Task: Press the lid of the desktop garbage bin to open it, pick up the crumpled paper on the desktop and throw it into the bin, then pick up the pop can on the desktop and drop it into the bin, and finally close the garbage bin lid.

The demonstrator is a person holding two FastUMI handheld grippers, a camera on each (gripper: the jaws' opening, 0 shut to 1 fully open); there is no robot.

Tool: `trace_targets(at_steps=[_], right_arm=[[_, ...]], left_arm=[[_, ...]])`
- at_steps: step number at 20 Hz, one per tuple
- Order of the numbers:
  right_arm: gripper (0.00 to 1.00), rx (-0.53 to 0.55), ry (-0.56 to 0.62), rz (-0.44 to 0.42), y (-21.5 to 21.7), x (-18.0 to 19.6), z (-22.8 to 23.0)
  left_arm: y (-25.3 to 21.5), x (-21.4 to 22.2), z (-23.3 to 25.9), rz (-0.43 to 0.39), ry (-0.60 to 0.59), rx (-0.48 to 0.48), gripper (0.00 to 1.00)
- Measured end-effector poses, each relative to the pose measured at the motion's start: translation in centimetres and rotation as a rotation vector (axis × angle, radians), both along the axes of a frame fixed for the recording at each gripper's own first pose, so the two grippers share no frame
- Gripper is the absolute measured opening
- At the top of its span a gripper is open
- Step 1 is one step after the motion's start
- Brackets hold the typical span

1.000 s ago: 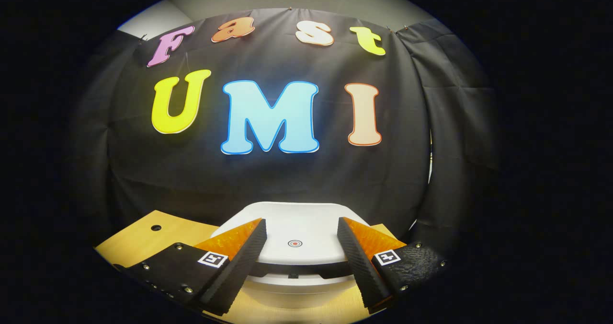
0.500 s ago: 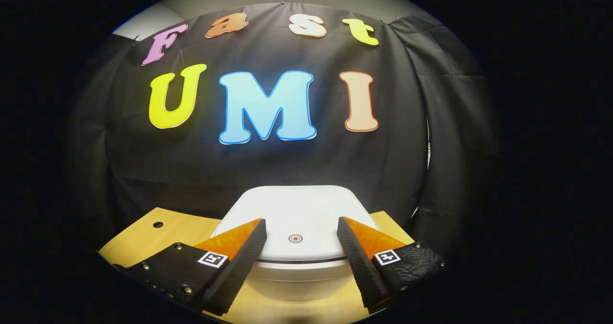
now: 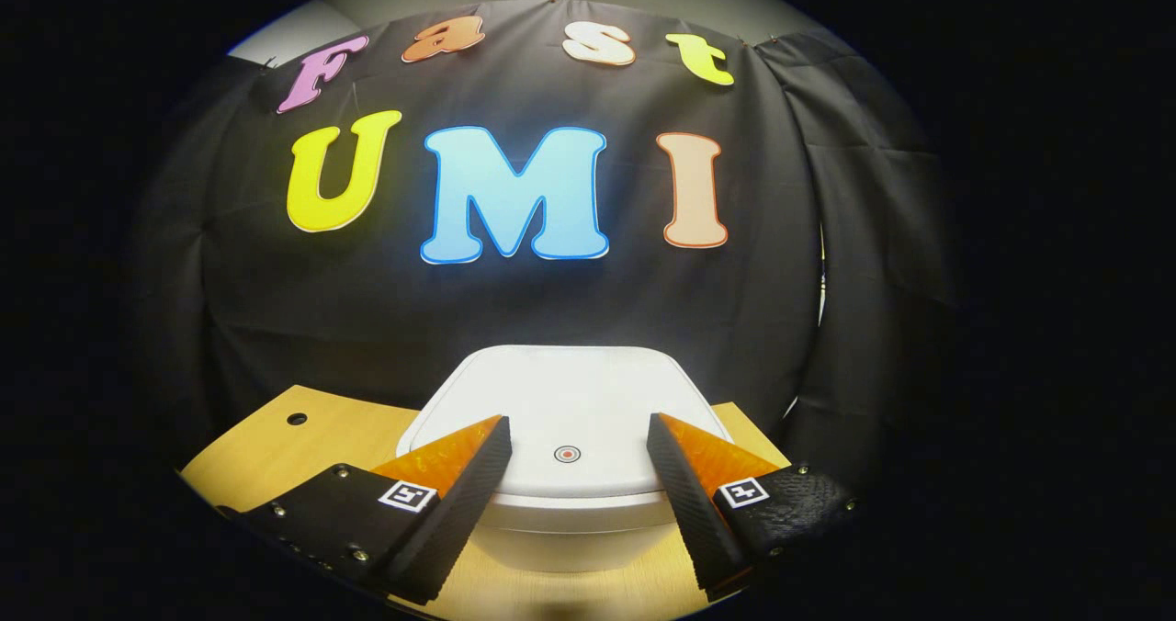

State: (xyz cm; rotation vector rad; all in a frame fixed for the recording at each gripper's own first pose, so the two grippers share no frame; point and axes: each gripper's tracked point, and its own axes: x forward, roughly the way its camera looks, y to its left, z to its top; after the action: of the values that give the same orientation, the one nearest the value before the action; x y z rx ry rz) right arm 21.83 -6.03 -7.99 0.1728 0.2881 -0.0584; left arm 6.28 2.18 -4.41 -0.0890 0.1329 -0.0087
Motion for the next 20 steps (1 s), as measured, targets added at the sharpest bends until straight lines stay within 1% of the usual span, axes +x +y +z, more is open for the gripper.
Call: trace_targets(at_steps=[1, 2, 6, 7, 8, 10, 11, 12, 14, 15, 16, 19, 20], right_arm=[[0.96, -0.001, -0.006, -0.002, 0.0, 0.0, -0.1], [0.96, 0.002, -0.009, -0.005, -0.1, 0.0, -0.1], [0.97, -0.024, 0.021, -0.001, 0.1, 0.0, -0.5], [0.97, -0.013, 0.027, 0.004, 0.1, 0.0, -0.8], [0.97, -0.004, 0.002, 0.004, 0.1, 0.1, -0.6], [0.98, -0.017, -0.011, 0.001, 0.2, 0.5, -0.8], [0.98, -0.016, -0.007, -0.001, 0.1, 0.5, -0.9], [0.98, -0.015, -0.011, -0.001, 0.1, 0.4, -0.8], [0.98, -0.001, -0.011, -0.006, 0.1, 0.5, -0.7], [0.97, 0.011, -0.008, -0.01, 0.1, 0.5, -0.6], [0.97, 0.021, -0.009, -0.019, 0.0, 0.5, -0.4], [0.96, 0.027, -0.024, -0.037, 0.0, 0.6, 0.0], [0.95, 0.04, -0.023, -0.043, 0.0, 0.5, 0.0]], left_arm=[[0.1, 0.2, 0.0, 0.0, -0.002, -0.001, 1.0], [0.2, 0.3, 0.0, -0.002, -0.003, -0.001, 0.89], [0.5, 1.6, -0.3, -0.019, 0.004, 0.004, 0.89], [0.5, 1.8, -0.4, -0.023, 0.005, 0.004, 0.95], [0.5, 2.0, -0.4, -0.028, 0.005, 0.001, 1.0], [0.2, 2.3, -0.5, -0.038, 0.009, 0.0, 1.0], [0.1, 2.3, -0.5, -0.042, 0.008, 0.002, 0.96], [0.0, 2.4, -0.4, -0.044, 0.005, 0.005, 1.0], [0.1, 2.5, -0.2, -0.042, 0.0, 0.007, 1.0], [0.1, 2.4, 0.0, -0.039, -0.004, 0.006, 0.96], [0.0, 2.3, 0.1, -0.037, -0.005, 0.005, 1.0], [0.1, 1.6, 0.6, -0.026, -0.015, 0.018, 1.0], [0.2, 1.5, 0.8, -0.018, -0.018, 0.021, 0.95]])
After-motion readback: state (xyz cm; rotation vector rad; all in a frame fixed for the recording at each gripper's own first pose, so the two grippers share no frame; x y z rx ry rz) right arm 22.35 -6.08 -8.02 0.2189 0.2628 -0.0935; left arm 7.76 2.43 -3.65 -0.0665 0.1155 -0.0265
